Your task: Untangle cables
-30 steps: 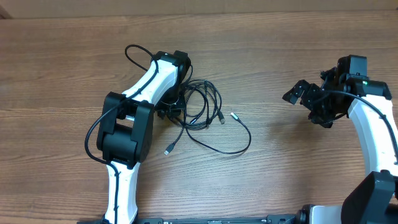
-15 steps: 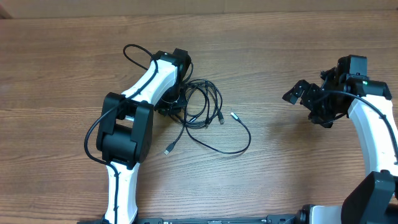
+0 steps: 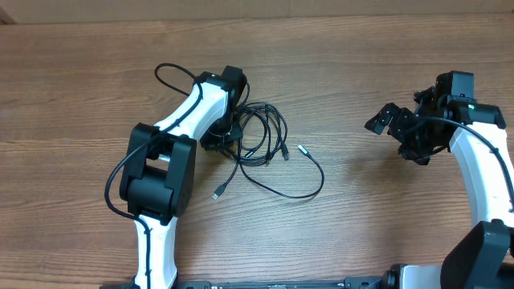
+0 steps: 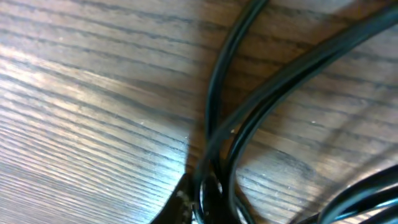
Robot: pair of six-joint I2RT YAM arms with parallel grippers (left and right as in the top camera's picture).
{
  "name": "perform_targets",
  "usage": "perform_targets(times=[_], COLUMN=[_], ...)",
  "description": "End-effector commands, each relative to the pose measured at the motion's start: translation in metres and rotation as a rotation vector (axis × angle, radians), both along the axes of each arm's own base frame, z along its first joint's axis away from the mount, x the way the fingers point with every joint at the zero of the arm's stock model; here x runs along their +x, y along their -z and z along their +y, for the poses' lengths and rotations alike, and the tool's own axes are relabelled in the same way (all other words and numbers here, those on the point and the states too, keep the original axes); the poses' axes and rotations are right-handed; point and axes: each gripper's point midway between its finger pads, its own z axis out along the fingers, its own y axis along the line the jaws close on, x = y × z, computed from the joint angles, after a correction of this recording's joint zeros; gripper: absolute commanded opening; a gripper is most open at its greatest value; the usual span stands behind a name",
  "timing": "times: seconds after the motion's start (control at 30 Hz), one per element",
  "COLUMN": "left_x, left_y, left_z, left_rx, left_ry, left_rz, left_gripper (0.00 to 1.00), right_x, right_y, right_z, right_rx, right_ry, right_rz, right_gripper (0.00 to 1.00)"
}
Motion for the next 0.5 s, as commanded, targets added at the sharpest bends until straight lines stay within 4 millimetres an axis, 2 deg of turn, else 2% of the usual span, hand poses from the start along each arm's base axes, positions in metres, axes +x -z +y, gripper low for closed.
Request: perform_targets(times=[0.0, 0.1, 0.2, 0.33, 0.47], left_x=[-0.026, -0.023, -0.013, 0.01, 0.029], left_y=[0.034, 0.025, 0.003, -0.045, -0.105], left_z=[0.008, 0.008, 0.013, 0.013, 0.004], left_rx=[0.035, 0.041, 0.08, 0.103, 0.072], left_ry=[-0.017, 0.024, 0.032, 0.04, 0.047], left_rz=[0.108, 0.119, 0.095, 0.002, -0.145], left_gripper=[0.04, 0.04, 0.04, 0.04, 0.04], right_x=[0.0, 0.0, 0.0, 0.0, 0.0], right_y=[-0.001, -0.001, -0.001, -0.001, -0.001], right_z=[-0.001, -0.001, -0.001, -0.001, -0.001], right_rx=[-0.01, -0.01, -0.01, -0.01, -0.01], right_ry=[0.003, 0.003, 0.003, 0.003, 0.003], right_rz=[-0.005, -0.005, -0.005, -0.005, -0.005], right_gripper=[1.0, 1.0, 1.0, 1.0, 1.0])
